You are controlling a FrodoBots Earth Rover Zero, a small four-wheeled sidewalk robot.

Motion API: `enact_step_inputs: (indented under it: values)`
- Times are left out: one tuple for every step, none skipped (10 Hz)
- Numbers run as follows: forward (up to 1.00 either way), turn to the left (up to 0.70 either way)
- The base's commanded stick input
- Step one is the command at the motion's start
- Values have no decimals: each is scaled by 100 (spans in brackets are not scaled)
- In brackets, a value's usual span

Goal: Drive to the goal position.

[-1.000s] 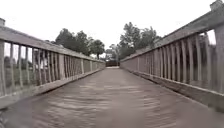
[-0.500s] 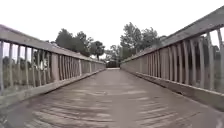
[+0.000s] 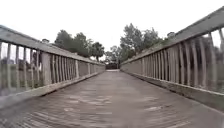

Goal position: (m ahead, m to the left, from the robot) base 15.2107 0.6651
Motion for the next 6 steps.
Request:
enact_step_inputs:
  values:
    - [70, 0]
    - [70, 0]
    - [70, 0]
    - [70, 0]
    - [70, 0]
    - [70, 0]
